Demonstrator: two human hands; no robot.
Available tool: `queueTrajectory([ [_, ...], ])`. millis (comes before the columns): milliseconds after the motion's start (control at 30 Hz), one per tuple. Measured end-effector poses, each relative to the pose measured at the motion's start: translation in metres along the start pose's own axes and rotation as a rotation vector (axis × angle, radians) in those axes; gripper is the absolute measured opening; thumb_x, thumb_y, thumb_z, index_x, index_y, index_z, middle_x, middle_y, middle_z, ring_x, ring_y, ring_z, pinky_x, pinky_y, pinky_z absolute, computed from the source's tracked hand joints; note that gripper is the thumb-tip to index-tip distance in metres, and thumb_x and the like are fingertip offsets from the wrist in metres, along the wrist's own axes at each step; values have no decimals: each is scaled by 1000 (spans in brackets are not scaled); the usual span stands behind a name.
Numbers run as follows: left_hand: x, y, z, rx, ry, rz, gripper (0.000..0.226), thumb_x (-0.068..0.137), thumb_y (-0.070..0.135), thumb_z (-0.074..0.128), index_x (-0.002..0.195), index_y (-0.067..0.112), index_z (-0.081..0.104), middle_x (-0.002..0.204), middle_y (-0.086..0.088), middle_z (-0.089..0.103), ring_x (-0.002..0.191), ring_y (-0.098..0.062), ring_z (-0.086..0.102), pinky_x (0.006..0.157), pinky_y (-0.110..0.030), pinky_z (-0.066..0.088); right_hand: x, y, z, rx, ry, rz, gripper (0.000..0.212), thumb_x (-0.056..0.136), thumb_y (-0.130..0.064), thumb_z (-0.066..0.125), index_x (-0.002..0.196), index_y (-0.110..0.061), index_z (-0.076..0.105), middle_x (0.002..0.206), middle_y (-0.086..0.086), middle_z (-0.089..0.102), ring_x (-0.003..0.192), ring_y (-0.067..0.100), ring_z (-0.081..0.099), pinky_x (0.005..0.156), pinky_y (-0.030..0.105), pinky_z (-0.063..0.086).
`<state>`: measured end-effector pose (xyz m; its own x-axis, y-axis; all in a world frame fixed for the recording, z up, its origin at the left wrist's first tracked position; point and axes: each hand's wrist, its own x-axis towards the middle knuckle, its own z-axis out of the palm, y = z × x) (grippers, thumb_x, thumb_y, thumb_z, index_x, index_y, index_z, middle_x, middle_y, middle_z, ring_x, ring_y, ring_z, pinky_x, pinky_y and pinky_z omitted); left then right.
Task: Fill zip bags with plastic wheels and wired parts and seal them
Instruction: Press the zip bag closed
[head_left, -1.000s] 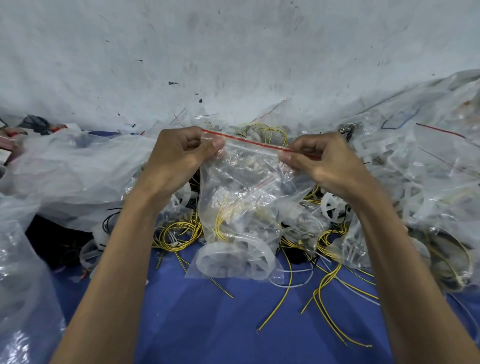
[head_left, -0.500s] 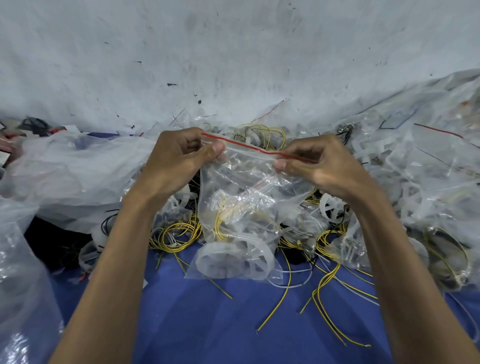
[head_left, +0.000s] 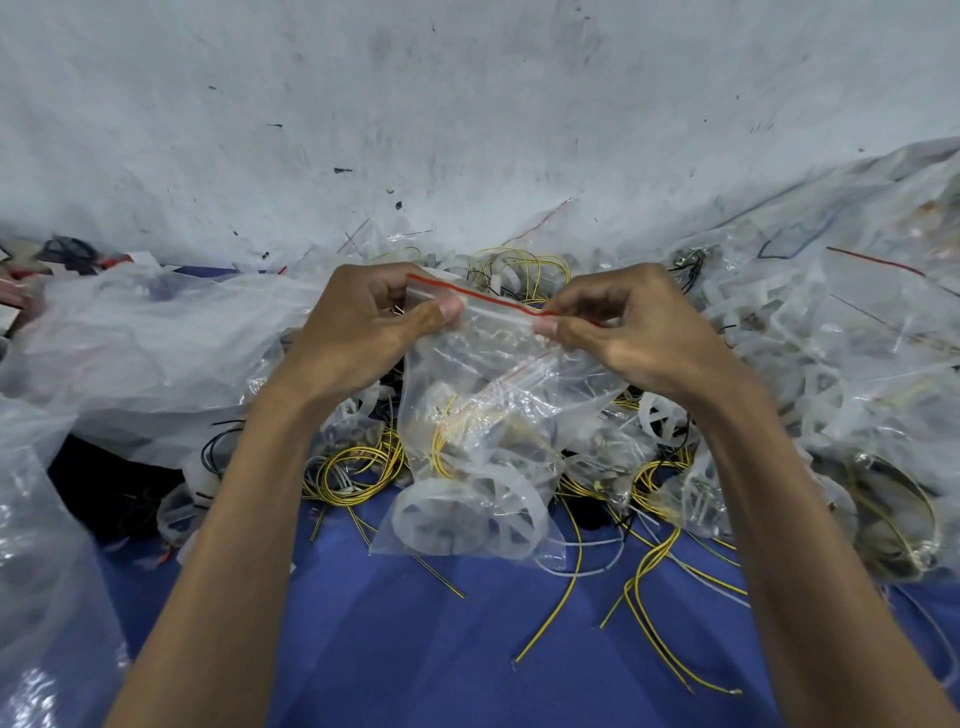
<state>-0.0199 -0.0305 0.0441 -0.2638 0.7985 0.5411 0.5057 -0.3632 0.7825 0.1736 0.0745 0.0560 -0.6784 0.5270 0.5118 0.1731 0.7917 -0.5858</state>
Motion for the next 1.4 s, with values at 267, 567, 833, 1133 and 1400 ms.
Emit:
queueTrajectory([
  [267,1,-1,1,56,-6,18,11,72,35,67,82,31,69,77,18,72,76,3,67,71,-11,52,0,-1,1,-47,12,-10,5,81,-26,69,77,-22,69,67,-9,66,66,12,61,65,25,49],
  [567,1,1,7,68,19,56,3,80,23,69,80,26,69,74,17,71,74,2,66,67,-11,51,2,-3,4,-176,36,-67,8,84,-19,67,84,-12,70,72,-1,67,65,12,61,62,14,46],
  [833,-1,7,18,125,48,102,6,80,21,72,78,25,68,72,12,70,66,-2,64,58,-17,50,5,-6,7,-236,30,-156,12,84,-16,67,73,-11,67,66,7,65,64,24,61,61,32,45],
  [1133,-2,10,23,119,50,80,8,80,25,70,82,31,67,77,16,71,75,-6,68,68,-30,57,5,-8,14,-135,101,-131,6,83,-15,69,79,-10,70,69,3,68,65,15,63,61,28,49],
  [1400,0,11,29,166,64,167,21,81,16,71,77,36,64,72,20,67,70,3,63,62,-16,51,8,-10,17,-171,126,-138,9,81,-23,70,82,-13,72,69,1,69,65,17,64,63,37,53],
])
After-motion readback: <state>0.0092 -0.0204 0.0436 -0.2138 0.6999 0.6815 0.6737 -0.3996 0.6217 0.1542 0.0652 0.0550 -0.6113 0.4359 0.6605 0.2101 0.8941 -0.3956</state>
